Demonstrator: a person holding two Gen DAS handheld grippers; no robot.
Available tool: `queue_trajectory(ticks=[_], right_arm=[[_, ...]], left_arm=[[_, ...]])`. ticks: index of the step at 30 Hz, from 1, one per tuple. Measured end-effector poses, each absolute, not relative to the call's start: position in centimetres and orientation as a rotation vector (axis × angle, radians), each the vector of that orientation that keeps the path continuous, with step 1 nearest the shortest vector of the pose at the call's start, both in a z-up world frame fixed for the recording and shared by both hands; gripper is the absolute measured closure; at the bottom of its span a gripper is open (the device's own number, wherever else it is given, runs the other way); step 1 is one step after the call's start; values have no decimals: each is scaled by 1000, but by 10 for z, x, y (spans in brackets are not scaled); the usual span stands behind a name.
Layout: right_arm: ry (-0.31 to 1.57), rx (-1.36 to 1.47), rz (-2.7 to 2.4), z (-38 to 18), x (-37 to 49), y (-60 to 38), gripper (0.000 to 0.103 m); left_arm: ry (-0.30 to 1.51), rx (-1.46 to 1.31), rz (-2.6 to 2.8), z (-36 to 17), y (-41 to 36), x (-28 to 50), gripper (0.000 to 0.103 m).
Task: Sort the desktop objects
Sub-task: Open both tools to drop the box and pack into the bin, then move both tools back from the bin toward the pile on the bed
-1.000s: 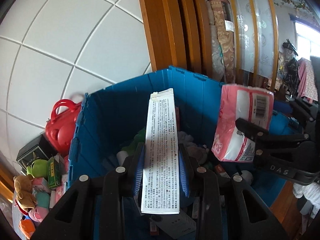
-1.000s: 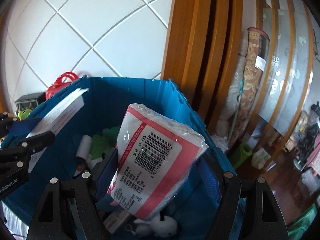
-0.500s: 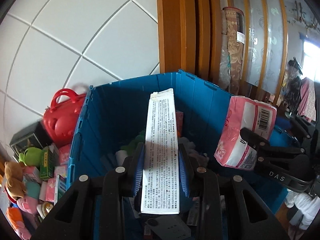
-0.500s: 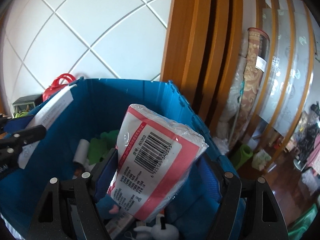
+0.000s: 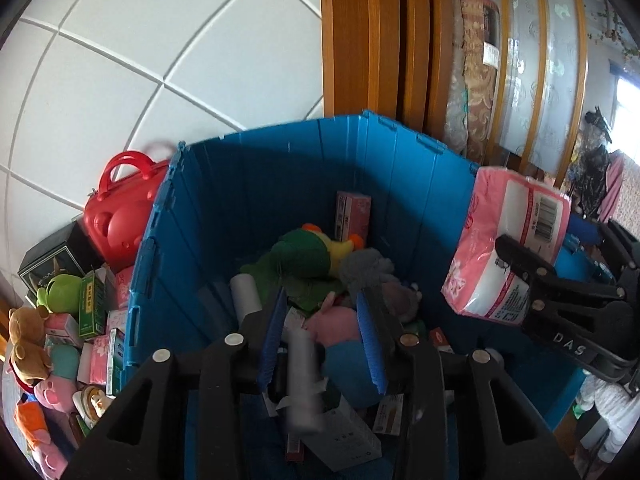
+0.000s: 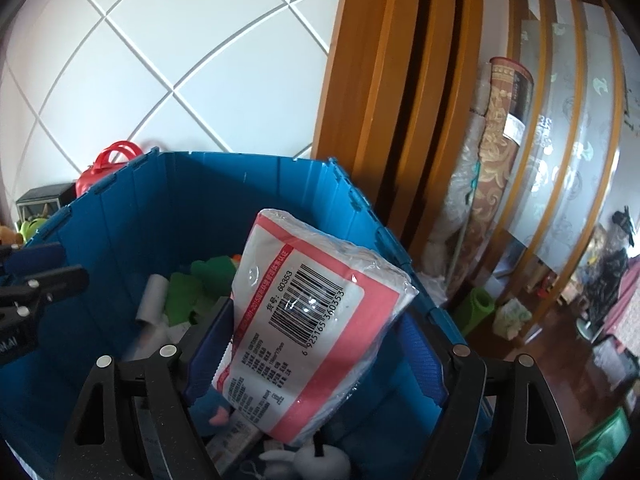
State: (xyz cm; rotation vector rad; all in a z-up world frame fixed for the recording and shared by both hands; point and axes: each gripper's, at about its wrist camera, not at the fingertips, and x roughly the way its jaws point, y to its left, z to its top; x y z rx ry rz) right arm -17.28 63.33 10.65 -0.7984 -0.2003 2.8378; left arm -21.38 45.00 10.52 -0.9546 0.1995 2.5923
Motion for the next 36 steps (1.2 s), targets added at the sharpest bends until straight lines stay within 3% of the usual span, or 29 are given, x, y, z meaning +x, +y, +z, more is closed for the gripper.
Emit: queue_trajectory(ticks=[26,36], right_arm=[[-111,-759,2880,107,-171,641,13],[-108,-752,2853,109,-172,640,6]], left_arm=[[196,-958,2597,105,449,-215,66],[164,-777,2738,122,435,-187,66]])
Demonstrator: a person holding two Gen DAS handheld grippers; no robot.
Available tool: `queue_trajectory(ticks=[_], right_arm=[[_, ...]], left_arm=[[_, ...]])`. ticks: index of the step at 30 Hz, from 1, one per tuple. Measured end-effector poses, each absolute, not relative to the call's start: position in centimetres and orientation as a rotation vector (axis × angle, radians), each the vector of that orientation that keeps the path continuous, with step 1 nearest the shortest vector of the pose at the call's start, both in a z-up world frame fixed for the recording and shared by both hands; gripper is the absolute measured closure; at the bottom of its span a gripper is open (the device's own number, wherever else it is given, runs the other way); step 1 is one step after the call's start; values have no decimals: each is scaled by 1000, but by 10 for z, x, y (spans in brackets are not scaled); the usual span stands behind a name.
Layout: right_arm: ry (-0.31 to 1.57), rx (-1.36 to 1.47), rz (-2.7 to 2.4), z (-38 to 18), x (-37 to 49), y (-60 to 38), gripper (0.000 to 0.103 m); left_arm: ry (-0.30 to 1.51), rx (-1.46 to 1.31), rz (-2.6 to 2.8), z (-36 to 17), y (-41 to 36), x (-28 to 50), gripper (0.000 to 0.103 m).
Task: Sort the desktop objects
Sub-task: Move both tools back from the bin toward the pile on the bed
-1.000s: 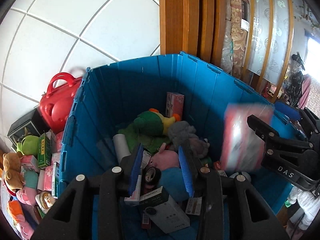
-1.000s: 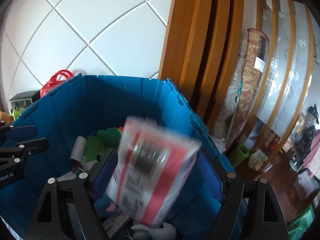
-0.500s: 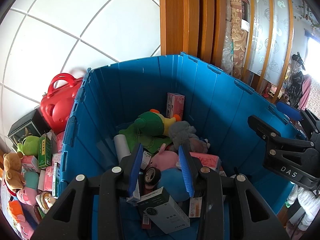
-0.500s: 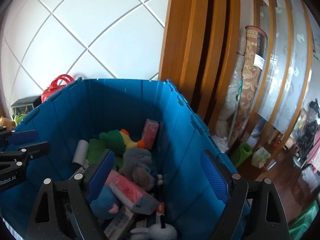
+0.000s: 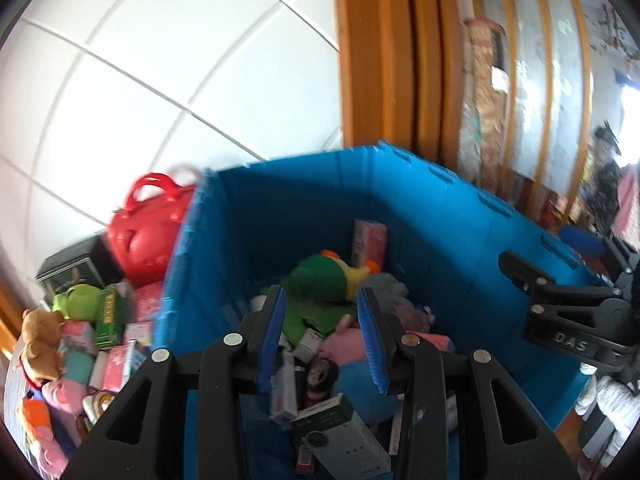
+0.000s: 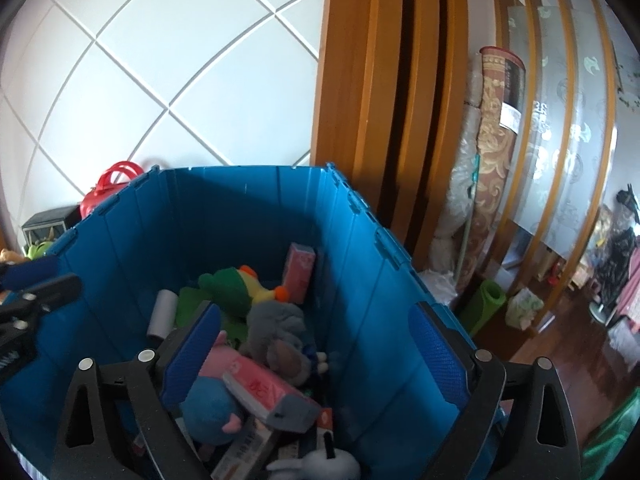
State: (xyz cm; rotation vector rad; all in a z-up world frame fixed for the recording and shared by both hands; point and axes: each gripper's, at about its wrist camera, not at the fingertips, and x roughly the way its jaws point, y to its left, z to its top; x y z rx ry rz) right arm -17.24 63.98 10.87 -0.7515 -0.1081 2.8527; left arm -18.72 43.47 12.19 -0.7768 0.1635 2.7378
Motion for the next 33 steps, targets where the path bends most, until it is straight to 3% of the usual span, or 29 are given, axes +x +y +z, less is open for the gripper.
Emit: queue_trajectory(ticks=[4,5,6,8,10,16,23,29,33], right_arm=[[-102,-715,2839,111,-169,640,0],[-107,-708,2836,111,-167,638,0],[-82,-699,2853,113,-164,635,0],[8,-683,2925,118,-159,630,0],[61,-626,3026,130,-149,613,0],[-20,-507,3258,154,-131,526,0],[-123,-510,3510,147,-117,420,0],[-211,-624,3627,128,-115,343,0],[-302,-850,3641,97,-119,299,0]], left_arm=[[153,-680,2795,137,410,-160,66],[174,-656,2832,140,402,-153,56],[190,-645,2857,142,395,-148,33],[172,-640,2883,142,373,-140,14],[107,-665,2920,141,347,-134,14],[67,-725,3103,127,261,-111,14],[39,-988,3246,76,163,-90,14],[-27,-1259,3173,8,120,-88,14],[-39,-1365,3067,-38,114,-87,14]])
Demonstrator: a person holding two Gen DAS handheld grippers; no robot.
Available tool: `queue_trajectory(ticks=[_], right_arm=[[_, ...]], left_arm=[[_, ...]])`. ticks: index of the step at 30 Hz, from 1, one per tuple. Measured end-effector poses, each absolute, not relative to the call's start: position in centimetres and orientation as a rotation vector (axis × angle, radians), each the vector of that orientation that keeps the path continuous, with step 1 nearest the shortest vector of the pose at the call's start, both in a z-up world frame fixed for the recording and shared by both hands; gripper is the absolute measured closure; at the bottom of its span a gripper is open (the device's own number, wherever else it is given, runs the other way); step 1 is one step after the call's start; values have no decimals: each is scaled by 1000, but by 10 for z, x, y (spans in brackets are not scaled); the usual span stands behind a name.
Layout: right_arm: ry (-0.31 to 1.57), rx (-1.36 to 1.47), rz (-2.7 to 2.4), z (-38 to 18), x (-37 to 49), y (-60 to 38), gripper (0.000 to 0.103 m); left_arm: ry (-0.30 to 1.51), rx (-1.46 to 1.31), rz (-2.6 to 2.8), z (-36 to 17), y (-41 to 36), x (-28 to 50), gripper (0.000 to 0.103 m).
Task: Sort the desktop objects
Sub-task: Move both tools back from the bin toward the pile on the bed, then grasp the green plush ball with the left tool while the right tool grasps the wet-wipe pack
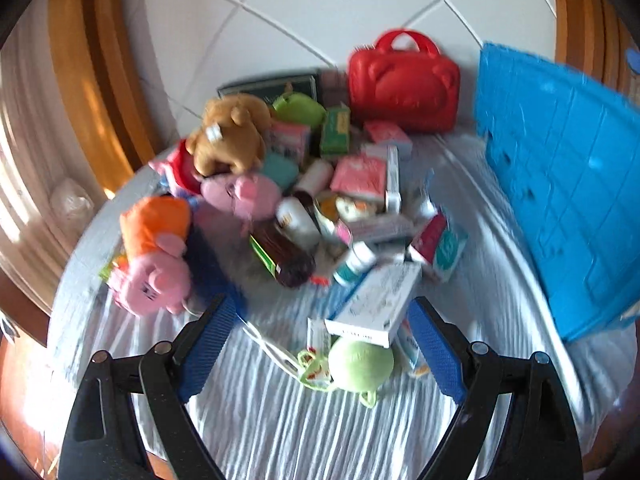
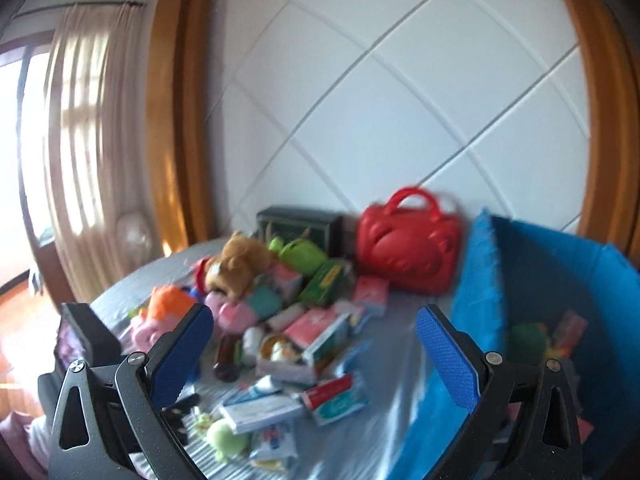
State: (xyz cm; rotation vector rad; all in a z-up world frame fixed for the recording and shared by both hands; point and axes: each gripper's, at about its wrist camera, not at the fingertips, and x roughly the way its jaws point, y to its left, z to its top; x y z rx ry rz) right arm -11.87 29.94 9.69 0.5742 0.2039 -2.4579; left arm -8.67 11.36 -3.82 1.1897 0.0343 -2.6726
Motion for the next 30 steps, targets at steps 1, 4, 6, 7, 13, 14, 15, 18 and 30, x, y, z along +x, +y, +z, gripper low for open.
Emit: queue_trajectory(ticks=[1,4,6,7,13,14,15,18,30], right_arm=[[218,610,-2441,88,-120,291,0],[254,736,-2407,52,-125,274,0],[275,815,-2390,31,-126,270,0],[290,859,-2379,20,-129,268,0],[326,1096,-2348,-45,-150,267,0],[331,1125,-2346,-52,-153,269,0],[336,1155,-2344,-59,-156,269,0],[346,1228,-2336,-79,-162,272,0],[345,1410,-2201,-135,-176,254,2]], left_arm=[[30,1231,-2668,-52,115,-89,14],[57,1302,-2663,-81,115,-87,14],[89,1343,-2652,-99,113,-90,14],[101,1360,-2635,-106,112,-92,14],[172,1418,-2599,-139,109,-101,14],[176,1435,-2594,-143,109,-103,14],[184,1446,-2590,-148,109,-106,14],[200,1475,-2567,-157,110,-113,15],[217,1454,-2605,-154,94,-110,48]])
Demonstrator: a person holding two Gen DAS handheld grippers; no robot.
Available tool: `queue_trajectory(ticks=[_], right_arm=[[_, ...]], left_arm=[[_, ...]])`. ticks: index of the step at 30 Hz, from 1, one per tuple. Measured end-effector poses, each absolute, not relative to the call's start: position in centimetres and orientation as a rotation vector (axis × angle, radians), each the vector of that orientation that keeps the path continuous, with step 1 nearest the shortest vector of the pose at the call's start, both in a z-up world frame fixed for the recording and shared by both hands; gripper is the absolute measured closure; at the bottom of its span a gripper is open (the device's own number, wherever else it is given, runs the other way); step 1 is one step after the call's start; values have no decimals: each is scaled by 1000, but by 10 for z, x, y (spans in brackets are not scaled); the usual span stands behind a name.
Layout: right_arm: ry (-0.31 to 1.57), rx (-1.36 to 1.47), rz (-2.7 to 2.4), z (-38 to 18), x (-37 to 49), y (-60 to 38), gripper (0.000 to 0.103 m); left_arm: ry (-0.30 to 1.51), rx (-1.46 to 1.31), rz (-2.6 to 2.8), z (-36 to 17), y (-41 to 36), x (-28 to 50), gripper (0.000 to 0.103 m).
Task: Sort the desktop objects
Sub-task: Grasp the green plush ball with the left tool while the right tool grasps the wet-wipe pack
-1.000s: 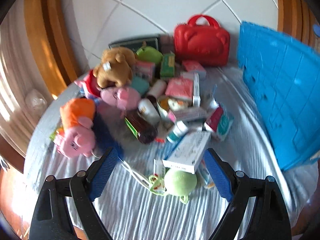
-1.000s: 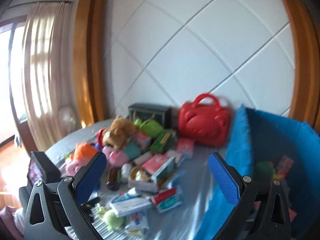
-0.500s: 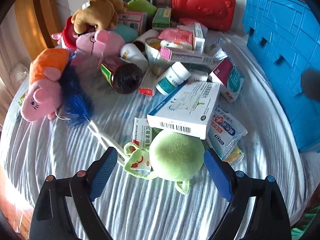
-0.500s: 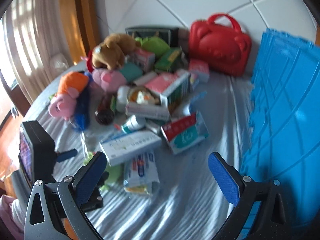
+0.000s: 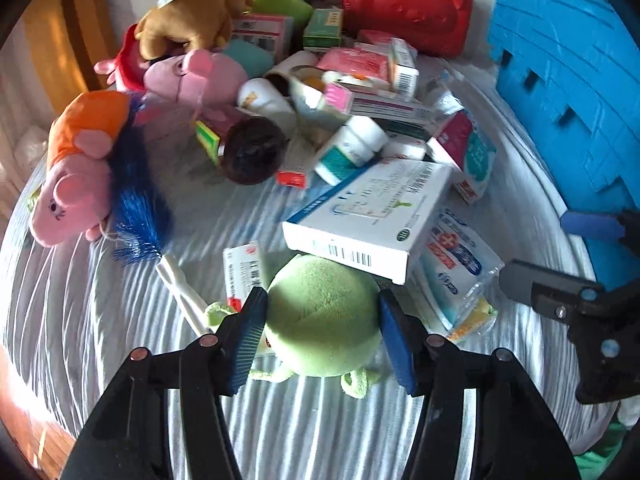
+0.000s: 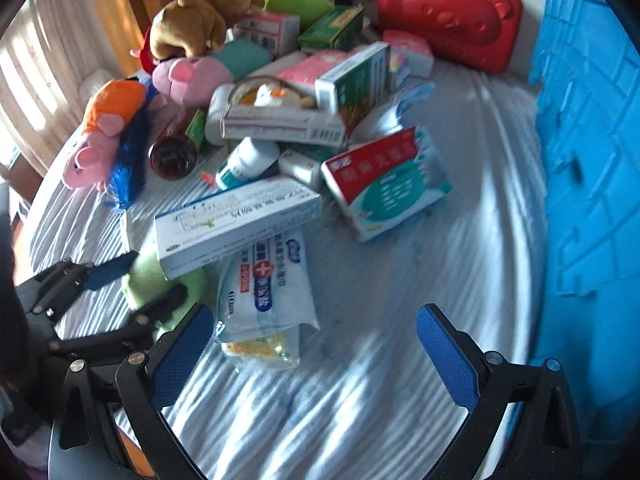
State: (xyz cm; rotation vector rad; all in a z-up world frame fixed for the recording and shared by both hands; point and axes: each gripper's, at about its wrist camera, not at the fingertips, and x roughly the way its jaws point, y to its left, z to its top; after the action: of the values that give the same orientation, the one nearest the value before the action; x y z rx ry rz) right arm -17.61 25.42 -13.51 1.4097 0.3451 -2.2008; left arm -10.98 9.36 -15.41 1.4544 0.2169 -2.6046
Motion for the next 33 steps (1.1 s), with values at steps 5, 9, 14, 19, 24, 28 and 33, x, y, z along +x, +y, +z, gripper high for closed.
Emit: queue_trajectory(ticks=[5,9,14,19,24,28,33], right_arm=[[396,1423,-2155,-148,-181,234,19],[404,1476,-2125,-161,-192,224,43],[371,1501,-2101,-164,-201,221,31],[390,1495,-2059,-164,-197,210,14],[349,1566,-2016,-183,-205,204,49],[340,1562,-2017,-175,-201,211,52],[328,1481,-2061,-138,-190,227,52]], left_arm=[[213,1445,-2628,-157,88,-113,44],[261,1469,-2641,-161,82,-118,43],[278,1524,-2648,-160,81,-116,43],[178,1523,-2659,-162,90,-112,43],[152,1526,-2677,-163,92,-114,45],[210,1497,-2674,-153,86,-108,47],[193,1356,-2721,-113,83,-102,47]])
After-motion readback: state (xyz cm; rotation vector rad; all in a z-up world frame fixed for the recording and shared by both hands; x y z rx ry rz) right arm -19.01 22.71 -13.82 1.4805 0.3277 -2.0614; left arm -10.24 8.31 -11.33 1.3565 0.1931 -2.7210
